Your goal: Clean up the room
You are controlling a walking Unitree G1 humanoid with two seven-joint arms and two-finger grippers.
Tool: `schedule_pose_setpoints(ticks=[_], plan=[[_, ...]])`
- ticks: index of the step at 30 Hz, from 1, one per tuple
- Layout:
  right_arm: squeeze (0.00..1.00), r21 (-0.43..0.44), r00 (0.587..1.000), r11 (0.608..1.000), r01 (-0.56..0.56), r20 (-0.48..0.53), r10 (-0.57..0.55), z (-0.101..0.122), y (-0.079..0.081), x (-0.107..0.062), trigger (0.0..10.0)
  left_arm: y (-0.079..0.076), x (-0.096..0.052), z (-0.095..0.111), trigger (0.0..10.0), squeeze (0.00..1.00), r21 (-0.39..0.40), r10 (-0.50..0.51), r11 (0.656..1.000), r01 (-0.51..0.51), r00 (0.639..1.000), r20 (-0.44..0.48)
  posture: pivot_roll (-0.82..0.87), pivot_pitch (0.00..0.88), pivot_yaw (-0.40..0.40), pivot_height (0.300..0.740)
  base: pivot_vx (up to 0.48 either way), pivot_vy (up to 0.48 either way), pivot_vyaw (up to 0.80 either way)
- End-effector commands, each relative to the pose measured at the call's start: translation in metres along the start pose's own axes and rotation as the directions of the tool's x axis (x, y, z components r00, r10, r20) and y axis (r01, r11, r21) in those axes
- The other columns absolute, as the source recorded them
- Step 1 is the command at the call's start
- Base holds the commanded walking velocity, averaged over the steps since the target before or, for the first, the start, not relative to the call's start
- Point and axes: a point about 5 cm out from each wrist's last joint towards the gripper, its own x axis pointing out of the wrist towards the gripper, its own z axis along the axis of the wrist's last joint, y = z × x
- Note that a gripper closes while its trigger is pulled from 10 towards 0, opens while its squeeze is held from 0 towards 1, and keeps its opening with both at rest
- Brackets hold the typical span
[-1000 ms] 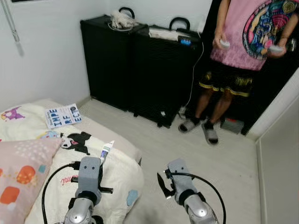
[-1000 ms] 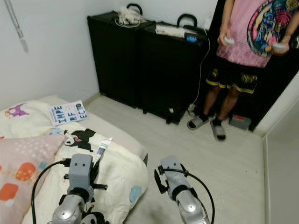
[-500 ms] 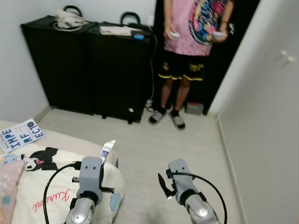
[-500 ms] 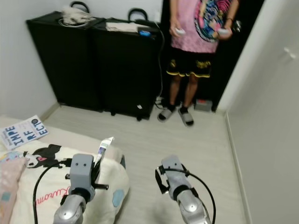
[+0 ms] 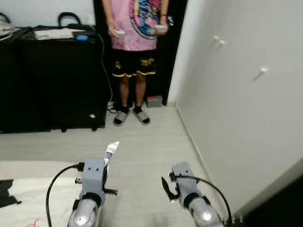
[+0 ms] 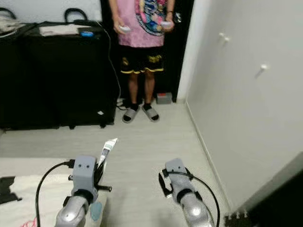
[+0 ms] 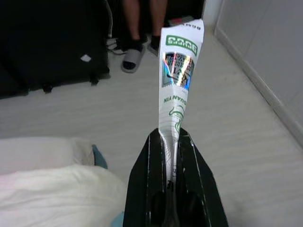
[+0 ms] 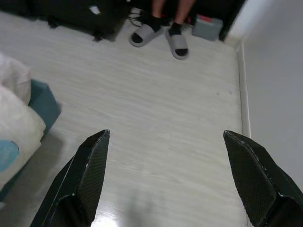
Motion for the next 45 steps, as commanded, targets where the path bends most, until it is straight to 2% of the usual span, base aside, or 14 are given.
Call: schedule_pose_setpoints(ticks=[1,12,25,34,45], plan=[[0.0,0.016,0.999,1.0,0.019,-0.028,-0.018,-0.0065,-0.0017,-0.0028,10.0,-0.0026,-0.0003,-0.0023,10.0,0.0,0.003,-0.018,1.0,0.018,1.0,-0.011,-0.02,0.123,-0.017,0.74,0.0,0.0,-0.8],[0.0,0.026,0.999,0.999,0.04,-0.034,-0.039,-0.0081,-0.004,-0.0032,10.0,-0.0057,0.0,-0.0026,10.0,0.0,0.006,-0.028,1.0,0.028,1.0,-0.012,-0.01,0.113,-0.008,0.74,0.0,0.0,-0.8],[0.0,0.035,0.999,0.998,0.044,-0.028,-0.043,-0.0078,0.0005,-0.0031,10.0,-0.0038,0.0025,-0.0017,10.0,0.0,0.02,-0.041,0.999,0.041,0.999,-0.015,-0.01,0.118,0.009,0.74,0.0,0.0,-0.8],[0.0,0.016,0.998,0.998,0.055,-0.036,-0.054,-0.0087,-0.0044,-0.0032,10.0,-0.0058,0.0009,-0.0025,10.0,0.0,0.01,-0.041,0.999,0.042,0.999,-0.018,-0.01,0.125,-0.002,0.74,0.0,0.0,-0.8],[0.0,0.063,0.997,0.995,0.071,-0.043,-0.068,-0.006,-0.0048,-0.0016,10.0,-0.0063,0.0005,-0.0031,10.0,0.0,0.005,-0.037,0.999,0.037,0.999,-0.019,-0.01,0.126,-0.007,0.74,0.0,0.0,-0.8]])
